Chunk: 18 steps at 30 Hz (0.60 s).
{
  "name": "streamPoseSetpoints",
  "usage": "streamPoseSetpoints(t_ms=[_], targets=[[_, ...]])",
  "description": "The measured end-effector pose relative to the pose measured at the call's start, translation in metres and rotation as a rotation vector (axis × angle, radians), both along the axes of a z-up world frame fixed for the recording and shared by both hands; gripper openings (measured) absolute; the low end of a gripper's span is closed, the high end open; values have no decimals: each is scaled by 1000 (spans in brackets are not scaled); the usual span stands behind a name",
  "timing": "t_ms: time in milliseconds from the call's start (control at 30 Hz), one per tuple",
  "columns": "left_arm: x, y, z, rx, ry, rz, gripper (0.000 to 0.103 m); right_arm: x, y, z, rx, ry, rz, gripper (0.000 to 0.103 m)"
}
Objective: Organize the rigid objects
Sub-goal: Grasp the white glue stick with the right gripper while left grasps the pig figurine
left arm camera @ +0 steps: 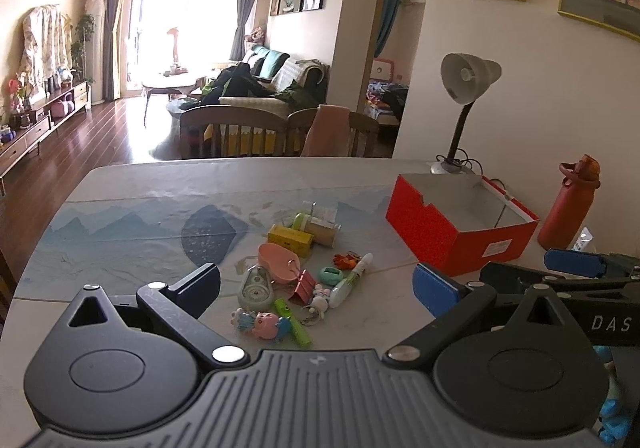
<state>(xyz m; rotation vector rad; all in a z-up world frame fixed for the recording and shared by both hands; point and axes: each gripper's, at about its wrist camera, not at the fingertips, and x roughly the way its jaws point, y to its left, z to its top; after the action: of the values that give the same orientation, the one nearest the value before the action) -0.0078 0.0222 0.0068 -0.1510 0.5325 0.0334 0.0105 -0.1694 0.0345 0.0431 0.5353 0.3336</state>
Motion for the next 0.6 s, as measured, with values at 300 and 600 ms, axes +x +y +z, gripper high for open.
streamPoseSetpoints(t_ms=[300,600], targets=[[15,11,-10,4,51,12,103,22,9,-7,-2,21,40,102],[47,27,-41,-18,128,19,103,71,6,-36,3,159,46,102]])
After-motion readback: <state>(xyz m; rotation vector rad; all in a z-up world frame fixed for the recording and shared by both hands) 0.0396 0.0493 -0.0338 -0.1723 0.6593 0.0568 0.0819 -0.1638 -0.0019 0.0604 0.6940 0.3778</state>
